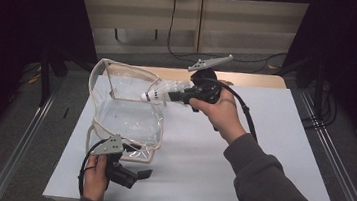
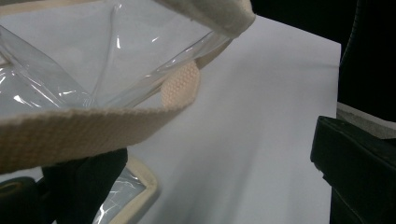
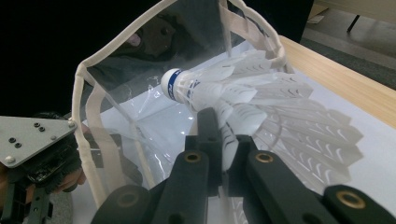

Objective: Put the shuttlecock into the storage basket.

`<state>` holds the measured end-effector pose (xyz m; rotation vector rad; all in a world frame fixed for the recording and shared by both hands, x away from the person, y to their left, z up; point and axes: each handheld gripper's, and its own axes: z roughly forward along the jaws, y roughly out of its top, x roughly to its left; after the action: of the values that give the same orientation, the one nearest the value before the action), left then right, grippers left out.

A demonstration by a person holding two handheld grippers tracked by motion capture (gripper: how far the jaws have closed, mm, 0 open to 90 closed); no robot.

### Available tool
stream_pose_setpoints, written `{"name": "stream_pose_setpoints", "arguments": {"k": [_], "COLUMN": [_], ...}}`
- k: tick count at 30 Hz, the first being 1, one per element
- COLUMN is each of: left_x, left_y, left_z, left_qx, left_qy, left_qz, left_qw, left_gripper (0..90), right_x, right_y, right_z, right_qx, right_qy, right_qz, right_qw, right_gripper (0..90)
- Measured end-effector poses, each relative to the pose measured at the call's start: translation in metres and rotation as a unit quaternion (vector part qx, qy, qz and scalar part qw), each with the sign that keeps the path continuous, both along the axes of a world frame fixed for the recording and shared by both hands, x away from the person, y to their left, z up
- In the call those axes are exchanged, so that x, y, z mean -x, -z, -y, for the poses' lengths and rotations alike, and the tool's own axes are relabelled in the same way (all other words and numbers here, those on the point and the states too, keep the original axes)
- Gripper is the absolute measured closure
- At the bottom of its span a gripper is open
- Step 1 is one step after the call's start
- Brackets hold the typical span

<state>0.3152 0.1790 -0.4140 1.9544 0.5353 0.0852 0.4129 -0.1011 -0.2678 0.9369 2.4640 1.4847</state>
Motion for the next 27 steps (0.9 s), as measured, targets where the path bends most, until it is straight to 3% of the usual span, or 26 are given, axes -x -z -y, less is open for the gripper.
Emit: {"name": "stream_pose_setpoints", "arguments": {"k": [27], "left_x": [0.000], "left_y": [0.000], "left_z": [0.000], "left_qx": [0.003], "left_qy": [0.000], "left_qz": [-0.002], "left_qw": [1.0000], "left_gripper": [3.9], "right_x": [-0.001], "right_y": [-0.003], "right_z": [-0.028], "right_qx": [0.012], "right_qy": [-0.016], "right_qz": [0.003], "right_qw": [0.9998], "right_gripper": [88.6]}}
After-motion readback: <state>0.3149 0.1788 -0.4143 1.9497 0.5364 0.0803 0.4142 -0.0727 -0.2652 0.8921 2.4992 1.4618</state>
